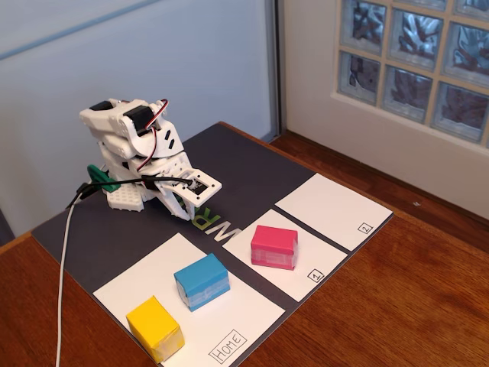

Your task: Move box blue to zone 2

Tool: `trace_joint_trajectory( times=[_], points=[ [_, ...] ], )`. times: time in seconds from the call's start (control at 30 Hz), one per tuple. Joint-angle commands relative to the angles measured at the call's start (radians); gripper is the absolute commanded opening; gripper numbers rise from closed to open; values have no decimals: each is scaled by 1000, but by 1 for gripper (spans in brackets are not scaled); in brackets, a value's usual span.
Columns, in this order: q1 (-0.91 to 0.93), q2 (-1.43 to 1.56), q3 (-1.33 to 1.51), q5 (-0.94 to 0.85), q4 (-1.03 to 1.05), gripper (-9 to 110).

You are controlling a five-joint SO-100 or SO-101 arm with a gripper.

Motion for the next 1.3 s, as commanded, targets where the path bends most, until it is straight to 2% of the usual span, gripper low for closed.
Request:
trace_joint_trajectory(
  times=[0.0, 0.93, 1.03, 1.27],
  points=[
    [8, 51, 0, -8, 60, 1],
    [8, 51, 0, -8, 60, 1],
    [52, 51, 0, -97, 48, 1],
    [172, 51, -2, -149, 31, 0]
  ],
)
